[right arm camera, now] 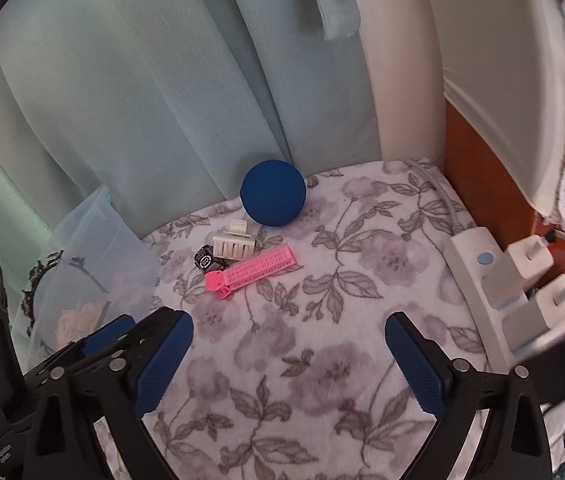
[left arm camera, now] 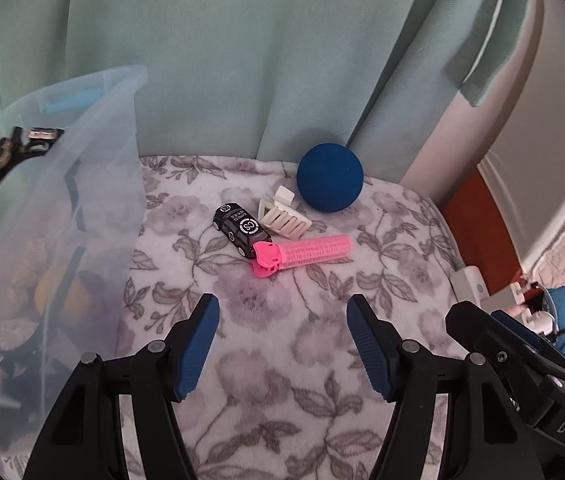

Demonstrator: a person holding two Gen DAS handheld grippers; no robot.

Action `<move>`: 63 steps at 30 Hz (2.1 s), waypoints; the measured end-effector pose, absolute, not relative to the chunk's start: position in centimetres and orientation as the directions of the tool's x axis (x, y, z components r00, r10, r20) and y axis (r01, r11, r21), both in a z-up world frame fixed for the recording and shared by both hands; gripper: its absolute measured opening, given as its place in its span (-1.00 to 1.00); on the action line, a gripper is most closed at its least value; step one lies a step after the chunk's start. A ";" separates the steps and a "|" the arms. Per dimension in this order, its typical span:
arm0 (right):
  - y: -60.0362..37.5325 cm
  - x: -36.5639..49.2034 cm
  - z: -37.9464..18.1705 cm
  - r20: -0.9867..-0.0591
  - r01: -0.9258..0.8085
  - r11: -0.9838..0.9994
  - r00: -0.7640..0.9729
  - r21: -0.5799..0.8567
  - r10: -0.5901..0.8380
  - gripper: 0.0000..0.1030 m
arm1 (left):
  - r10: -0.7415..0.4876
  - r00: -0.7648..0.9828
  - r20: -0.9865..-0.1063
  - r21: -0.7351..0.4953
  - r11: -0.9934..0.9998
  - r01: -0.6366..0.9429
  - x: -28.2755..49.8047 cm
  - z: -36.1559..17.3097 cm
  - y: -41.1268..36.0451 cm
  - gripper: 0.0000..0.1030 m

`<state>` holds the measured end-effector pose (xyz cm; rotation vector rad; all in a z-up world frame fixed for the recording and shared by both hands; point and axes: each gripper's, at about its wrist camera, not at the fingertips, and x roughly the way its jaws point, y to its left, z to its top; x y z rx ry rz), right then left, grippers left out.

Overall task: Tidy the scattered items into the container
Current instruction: 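Move both grippers back toward the black toy car and pink hair-roller clip, then grasp the black toy car with the left gripper while the right grasps the pink hair-roller clip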

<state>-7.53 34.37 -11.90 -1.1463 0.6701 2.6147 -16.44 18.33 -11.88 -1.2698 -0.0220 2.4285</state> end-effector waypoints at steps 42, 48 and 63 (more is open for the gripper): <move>36.0 -19.1 -21.7 -0.727 -0.335 -0.790 -0.658 0.514 -0.194 0.13 | 0.401 -0.468 -0.787 -0.344 -0.916 -0.207 -28.9 -20.3 18.5 -0.05; 36.2 -19.9 -21.9 -0.715 -0.354 -0.774 -0.677 0.526 -0.176 0.09 | 0.395 -0.484 -0.781 -0.343 -0.919 -0.196 -29.8 -20.3 18.5 -0.05; 36.6 -21.1 -21.8 -0.700 -0.367 -0.757 -0.696 0.541 -0.162 -0.27 | 0.372 -0.520 -0.769 -0.321 -0.928 -0.189 -30.0 -19.9 18.2 -0.33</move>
